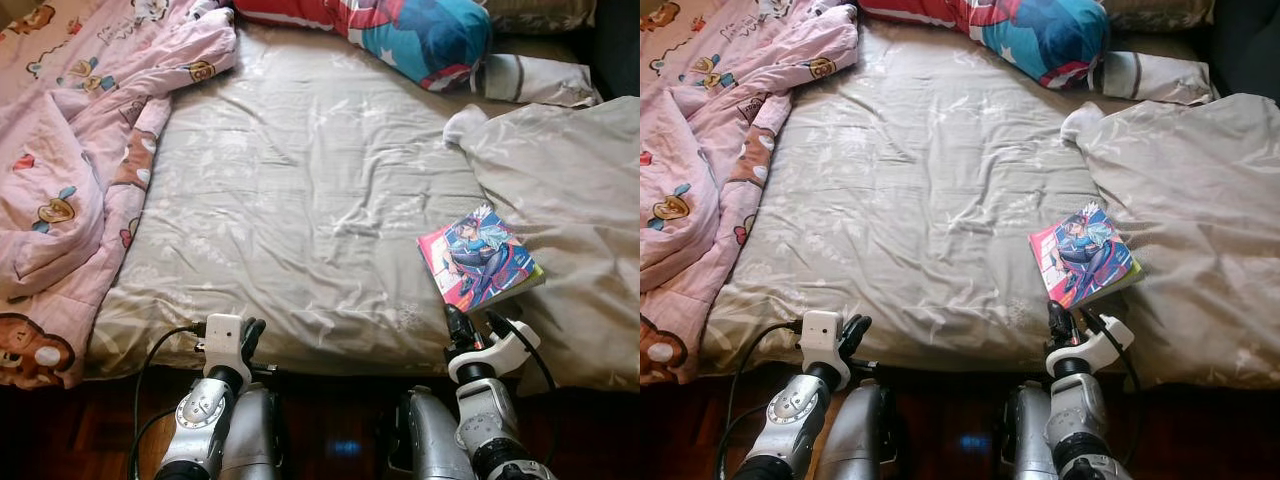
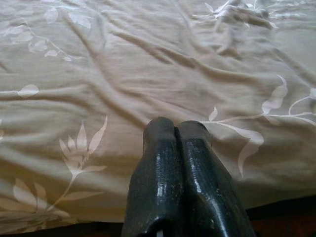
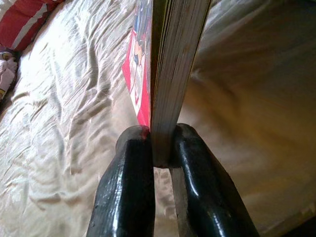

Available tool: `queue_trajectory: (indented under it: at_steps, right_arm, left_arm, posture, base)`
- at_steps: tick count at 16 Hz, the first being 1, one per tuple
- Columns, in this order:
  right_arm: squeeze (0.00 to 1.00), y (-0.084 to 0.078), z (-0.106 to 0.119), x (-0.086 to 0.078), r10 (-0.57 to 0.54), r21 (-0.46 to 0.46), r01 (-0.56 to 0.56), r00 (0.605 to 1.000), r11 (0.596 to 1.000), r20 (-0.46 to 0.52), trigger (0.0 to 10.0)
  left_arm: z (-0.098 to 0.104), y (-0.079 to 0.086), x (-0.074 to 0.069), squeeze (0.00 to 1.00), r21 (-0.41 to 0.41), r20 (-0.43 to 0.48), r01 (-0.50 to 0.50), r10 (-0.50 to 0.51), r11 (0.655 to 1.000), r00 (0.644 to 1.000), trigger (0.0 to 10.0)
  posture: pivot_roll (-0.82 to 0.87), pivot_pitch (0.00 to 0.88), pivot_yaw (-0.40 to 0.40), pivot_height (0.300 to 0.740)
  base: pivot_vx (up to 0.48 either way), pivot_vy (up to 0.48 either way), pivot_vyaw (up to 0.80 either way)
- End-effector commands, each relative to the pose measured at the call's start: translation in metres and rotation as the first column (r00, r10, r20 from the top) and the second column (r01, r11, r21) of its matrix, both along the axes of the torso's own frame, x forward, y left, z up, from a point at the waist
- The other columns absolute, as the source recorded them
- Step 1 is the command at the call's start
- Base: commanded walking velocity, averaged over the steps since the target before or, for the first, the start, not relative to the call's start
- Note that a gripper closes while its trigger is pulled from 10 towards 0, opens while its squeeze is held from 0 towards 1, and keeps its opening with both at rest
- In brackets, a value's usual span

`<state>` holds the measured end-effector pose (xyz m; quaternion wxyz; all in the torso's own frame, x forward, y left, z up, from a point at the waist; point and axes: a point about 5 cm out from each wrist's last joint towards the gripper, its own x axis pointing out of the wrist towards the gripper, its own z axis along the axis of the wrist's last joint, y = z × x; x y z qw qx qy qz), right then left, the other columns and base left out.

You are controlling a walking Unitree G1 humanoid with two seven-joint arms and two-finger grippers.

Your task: Clean up the room

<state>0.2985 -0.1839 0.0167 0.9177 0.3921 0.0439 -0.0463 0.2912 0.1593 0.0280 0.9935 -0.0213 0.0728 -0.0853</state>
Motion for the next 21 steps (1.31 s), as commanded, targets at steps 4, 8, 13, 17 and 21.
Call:
queue_trajectory:
  at_steps: [4, 8, 13, 17, 21]
  right_arm:
    - [0.00, -0.001, 0.004, 0.002, 0.004, -0.004, -0.004, 0.999, 1.000, 0.033, 10.0]
    - [0.00, -0.002, 0.004, 0.002, -0.012, 0.000, 0.012, 0.999, 1.000, 0.034, 10.0]
    - [0.00, -0.005, 0.008, 0.006, -0.049, 0.003, 0.048, 0.998, 0.999, 0.027, 10.0]
    - [0.00, -0.013, 0.015, 0.015, -0.090, 0.047, 0.090, 0.996, 0.995, 0.009, 10.0]
    - [0.00, -0.007, 0.014, 0.020, -0.071, 0.160, 0.075, 0.997, 0.984, -0.028, 10.0]
  left_arm:
    - [-0.008, 0.002, -0.008, 0.00, 0.003, -0.038, 0.001, -0.001, 1.000, 0.999, 10.0]
    - [-0.009, 0.002, -0.009, 0.00, 0.007, -0.036, 0.005, -0.005, 1.000, 0.999, 10.0]
    - [-0.008, 0.004, -0.011, 0.00, 0.014, -0.029, 0.010, -0.009, 1.000, 1.000, 10.0]
    - [-0.003, 0.007, -0.017, 0.00, 0.022, -0.003, 0.021, -0.020, 1.000, 1.000, 10.0]
    - [0.008, 0.012, -0.025, 0.00, 0.037, 0.036, 0.050, -0.051, 0.998, 0.998, 10.0]
  posture:
    - [0.06, 0.283, 0.058, 0.607]
    - [0.07, 0.286, 0.059, 0.607]
    - [0.08, 0.294, 0.066, 0.607]
    - [0.11, 0.319, 0.090, 0.607]
    - [0.17, 0.361, 0.124, 0.607]
  base:
    - [0.269, 0.000, 0.00]
    - [0.270, 0.000, 0.00]
    - [0.052, 0.000, 0.00]
    - [0.000, 0.000, 0.00]
    - [0.000, 0.000, 0.00]
